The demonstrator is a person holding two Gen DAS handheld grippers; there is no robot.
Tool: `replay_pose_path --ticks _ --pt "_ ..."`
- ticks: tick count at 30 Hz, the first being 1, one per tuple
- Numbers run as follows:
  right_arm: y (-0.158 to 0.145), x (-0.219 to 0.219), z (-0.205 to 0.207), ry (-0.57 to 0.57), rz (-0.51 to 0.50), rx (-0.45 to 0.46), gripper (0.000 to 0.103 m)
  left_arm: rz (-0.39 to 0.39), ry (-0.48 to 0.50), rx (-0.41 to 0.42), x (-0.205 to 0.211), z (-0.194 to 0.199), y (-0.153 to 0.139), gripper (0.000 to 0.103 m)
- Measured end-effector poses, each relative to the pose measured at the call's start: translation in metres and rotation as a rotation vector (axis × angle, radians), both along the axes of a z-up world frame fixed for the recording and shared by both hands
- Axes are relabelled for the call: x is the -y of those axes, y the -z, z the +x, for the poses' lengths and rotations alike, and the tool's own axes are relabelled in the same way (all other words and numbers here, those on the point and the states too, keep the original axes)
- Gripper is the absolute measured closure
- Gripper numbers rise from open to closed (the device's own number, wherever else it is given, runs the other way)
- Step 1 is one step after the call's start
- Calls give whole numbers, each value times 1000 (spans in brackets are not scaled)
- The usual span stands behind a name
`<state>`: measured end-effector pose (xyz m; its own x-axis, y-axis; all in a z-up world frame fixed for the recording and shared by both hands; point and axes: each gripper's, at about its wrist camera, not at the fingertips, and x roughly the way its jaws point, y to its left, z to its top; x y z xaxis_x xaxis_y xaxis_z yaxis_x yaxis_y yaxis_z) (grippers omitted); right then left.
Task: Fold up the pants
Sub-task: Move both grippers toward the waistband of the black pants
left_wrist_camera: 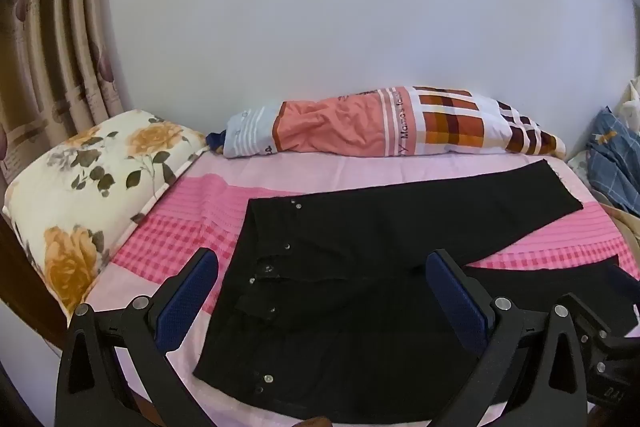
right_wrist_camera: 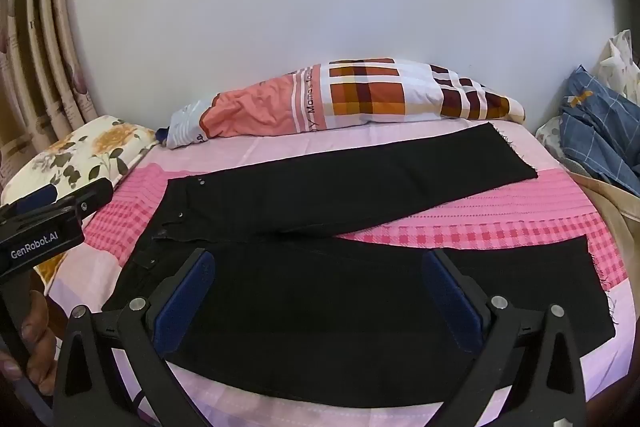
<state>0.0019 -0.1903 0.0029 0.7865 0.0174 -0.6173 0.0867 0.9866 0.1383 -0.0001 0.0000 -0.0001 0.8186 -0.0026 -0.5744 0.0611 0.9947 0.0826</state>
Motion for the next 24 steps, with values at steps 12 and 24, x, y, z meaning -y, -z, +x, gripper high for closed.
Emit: replay_pose_path --ticks 12,24 --pt "27 14 -1 53 16 -48 1 -72 26 -197 -13 -24 64 0" --pt "30 24 11 56 34 -86 1 -296 47 -264 -40 -44 75 0"
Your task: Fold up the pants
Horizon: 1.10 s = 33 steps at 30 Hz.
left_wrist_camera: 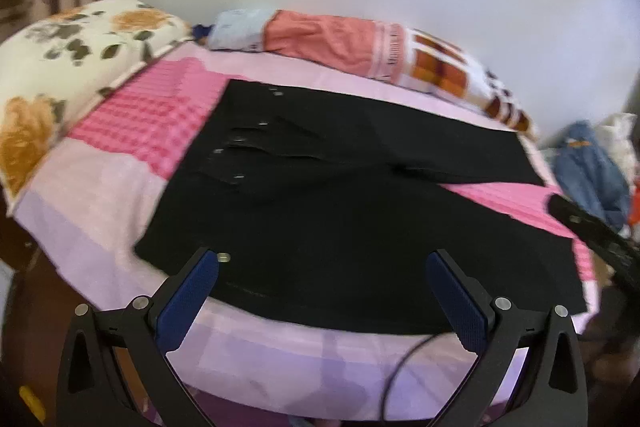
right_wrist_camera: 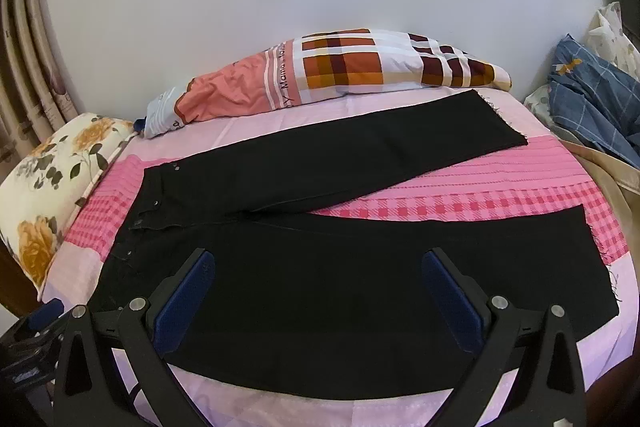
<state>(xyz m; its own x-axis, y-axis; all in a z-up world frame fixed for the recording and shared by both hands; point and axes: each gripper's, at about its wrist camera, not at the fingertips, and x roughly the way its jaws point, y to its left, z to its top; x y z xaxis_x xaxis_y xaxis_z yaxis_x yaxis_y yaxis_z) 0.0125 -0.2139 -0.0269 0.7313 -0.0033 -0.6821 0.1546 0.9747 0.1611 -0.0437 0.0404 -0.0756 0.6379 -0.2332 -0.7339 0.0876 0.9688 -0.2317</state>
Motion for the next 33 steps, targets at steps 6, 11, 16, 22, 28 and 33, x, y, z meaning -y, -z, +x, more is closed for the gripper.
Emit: replay_pose_path --ticks 6,11,16,22,28,33 --pt "2 -2 10 -14 -1 -25 1 59 -24 20 -5 27 -9 0" --pt "-2 1 22 -5 -9 -24 1 81 -71 59 -47 94 -18 0" --pt "3 3 35 -4 -9 -44 1 112 -43 7 -85 179 -4 1" --pt "15 1 53 -7 -12 -89 1 91 6 -54 -116 267 31 5" --pt "24 2 68 0 -22 -124 1 69 148 -127 -122 327 68 22" --pt "30 -1 79 1 -34 -152 1 60 216 -158 -122 359 89 22"
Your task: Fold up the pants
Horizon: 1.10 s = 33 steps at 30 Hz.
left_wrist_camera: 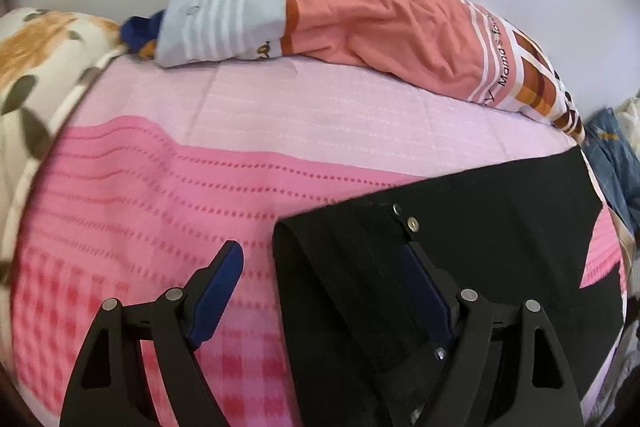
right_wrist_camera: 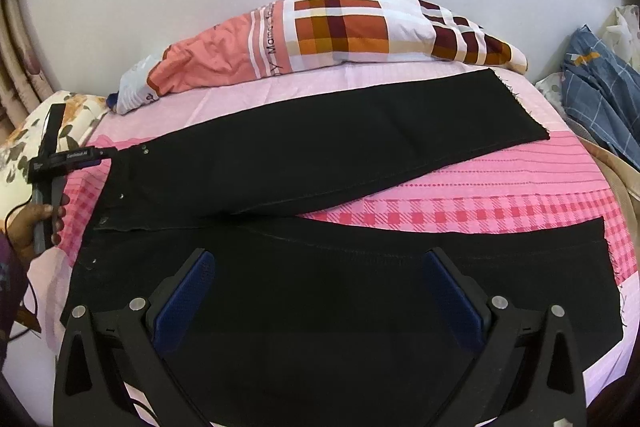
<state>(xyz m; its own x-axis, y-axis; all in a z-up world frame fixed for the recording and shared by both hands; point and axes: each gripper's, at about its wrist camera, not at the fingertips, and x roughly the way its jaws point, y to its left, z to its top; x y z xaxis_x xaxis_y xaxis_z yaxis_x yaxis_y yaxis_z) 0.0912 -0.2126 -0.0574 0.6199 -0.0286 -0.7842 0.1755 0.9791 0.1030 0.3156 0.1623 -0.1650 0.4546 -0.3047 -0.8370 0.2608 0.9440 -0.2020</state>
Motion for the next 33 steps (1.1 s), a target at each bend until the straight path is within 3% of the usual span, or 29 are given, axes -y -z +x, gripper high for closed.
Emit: replay_pose_path --ticks 4,6,7,8,13,15,22,27,33 --pt "7 -4 6 -6 -11 -28 1 -80 60 -56 2 19 14 23" --pt "10 -5 8 -4 -11 -37 1 -83 59 -91 5 24 19 31" --pt "11 -5 9 -2 -10 -38 1 -49 34 -112 6 28 24 47" --pt "11 -5 12 -2 -7 -39 1 -36 17 -117 5 29 26 51" --pt "11 -1 33 -21 65 -43 0 -13 18 -13 12 7 9 68" --pt "8 5 47 -39 162 -33 0 -28 13 34 13 -7 -5 85" --pt "16 41 131 -47 686 -67 3 -158 -28 162 4 -62 -52 85" --pt "33 46 195 -35 797 -138 19 -229 -34 202 8 -117 -72 85" --pt "68 58 246 65 870 -252 25 -264 -61 212 11 -171 -77 85"
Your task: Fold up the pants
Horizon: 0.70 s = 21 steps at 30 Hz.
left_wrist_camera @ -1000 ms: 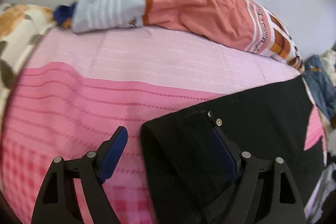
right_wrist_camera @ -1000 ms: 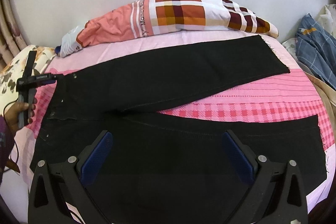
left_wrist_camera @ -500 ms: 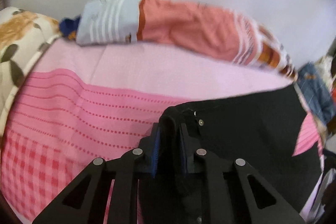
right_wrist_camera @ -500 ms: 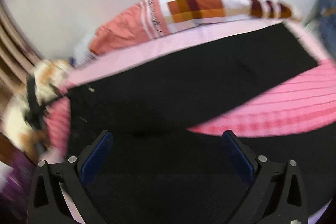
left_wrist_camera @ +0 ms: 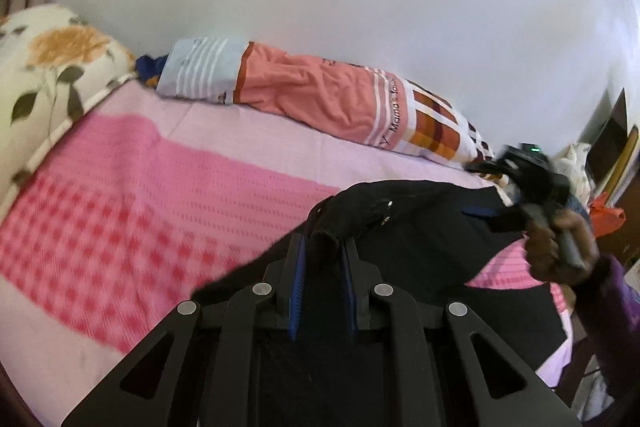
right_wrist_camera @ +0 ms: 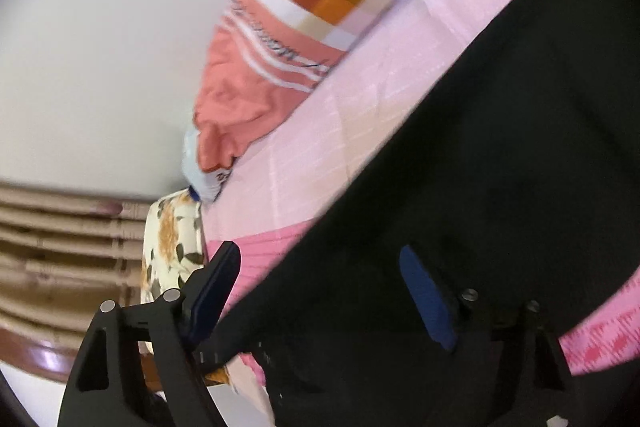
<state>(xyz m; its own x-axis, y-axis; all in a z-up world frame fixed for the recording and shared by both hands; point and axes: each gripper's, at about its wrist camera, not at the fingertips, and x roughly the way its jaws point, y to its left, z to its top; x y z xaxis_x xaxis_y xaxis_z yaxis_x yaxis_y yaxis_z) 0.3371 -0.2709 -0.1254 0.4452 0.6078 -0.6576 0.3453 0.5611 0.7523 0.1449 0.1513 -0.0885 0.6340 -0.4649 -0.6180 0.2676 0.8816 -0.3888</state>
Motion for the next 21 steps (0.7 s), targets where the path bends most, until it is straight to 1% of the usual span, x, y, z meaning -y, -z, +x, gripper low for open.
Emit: replay_pose_path --ticks 2,3,4,5,8,10,13,15,17,21 --pt "12 1 11 16 1 -38 34 -29 -12 -28 -2 -10 3 85" --pt "17 -1 14 8 -1 -47 55 -39 -18 -41 -3 -14 4 85" --pt "20 -1 14 4 -23 -59 85 -56 -27 -57 -4 -17 6 85" --pt "22 -2 13 6 -45 -65 92 -74 -40 -71 -6 -20 7 85" --pt "21 -6 -4 15 -47 -21 94 -98 -75 -110 -15 -23 12 85" --pt "11 -7 -23 4 -66 22 95 -112 -105 -147 -25 -25 17 85" --pt "-9 -15 -66 -29 -95 84 95 -123 -134 -197 -38 -31 25 85" --pt "-17 -24 -97 -59 -113 101 95 -112 -137 -200 -43 -41 24 85" --pt "-20 -28 -128 -73 -100 100 95 -96 -136 -197 -44 -49 21 85" --pt "-14 -38 -170 -93 -100 88 95 -92 -124 -181 -42 -59 7 85"
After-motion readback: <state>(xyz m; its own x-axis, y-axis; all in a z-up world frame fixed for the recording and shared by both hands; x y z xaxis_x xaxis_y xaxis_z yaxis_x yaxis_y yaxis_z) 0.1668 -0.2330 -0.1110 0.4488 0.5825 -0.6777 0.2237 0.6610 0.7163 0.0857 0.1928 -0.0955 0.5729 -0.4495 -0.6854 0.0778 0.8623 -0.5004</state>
